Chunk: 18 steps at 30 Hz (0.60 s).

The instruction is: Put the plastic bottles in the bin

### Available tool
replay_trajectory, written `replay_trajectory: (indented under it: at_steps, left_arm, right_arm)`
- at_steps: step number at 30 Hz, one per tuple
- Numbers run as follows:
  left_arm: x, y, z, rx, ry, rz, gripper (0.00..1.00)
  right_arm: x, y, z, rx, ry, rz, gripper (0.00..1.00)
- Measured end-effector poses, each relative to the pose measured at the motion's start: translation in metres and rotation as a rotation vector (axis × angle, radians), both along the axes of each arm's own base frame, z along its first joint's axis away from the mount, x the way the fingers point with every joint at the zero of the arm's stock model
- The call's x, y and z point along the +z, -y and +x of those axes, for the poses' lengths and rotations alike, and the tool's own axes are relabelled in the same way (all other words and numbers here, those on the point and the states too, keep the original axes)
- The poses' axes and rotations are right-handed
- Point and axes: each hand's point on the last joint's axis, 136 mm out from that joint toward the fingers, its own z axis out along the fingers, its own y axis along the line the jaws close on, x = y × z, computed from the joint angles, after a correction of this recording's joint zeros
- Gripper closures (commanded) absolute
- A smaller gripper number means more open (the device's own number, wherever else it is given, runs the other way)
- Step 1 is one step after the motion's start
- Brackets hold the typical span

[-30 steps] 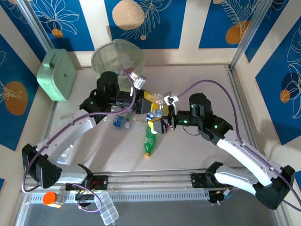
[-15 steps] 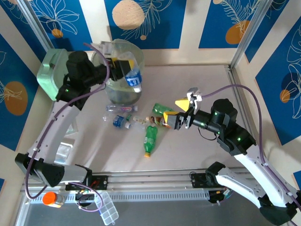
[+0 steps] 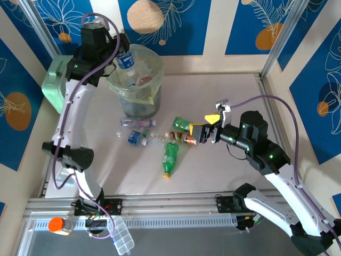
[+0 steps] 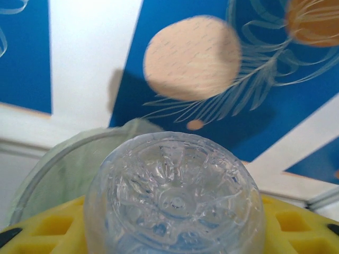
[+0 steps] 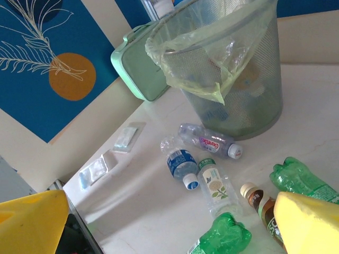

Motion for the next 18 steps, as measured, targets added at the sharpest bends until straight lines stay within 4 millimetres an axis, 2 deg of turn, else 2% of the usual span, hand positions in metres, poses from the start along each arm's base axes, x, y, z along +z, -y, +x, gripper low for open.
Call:
replay_trajectory:
  at_steps: [6, 13, 18]
  left_arm:
    - [-0.068, -0.015, 0.022, 0.086, -0.19, 0.027, 0.67]
    - [-0.119, -0.021, 0.037, 0.122, -0.335, -0.014, 0.67]
    - [-0.163, -0.018, 0.042, 0.134, -0.458, -0.052, 0.56]
  right_arm:
    - [-0.004, -0.001, 0.001, 0.0, -0.01, -0.007, 0.0]
    - [-0.013, -0.004, 0.006, 0.0, -0.04, -0.026, 0.0]
    - [-0.017, -0.006, 0.009, 0.0, -0.053, -0.034, 0.0]
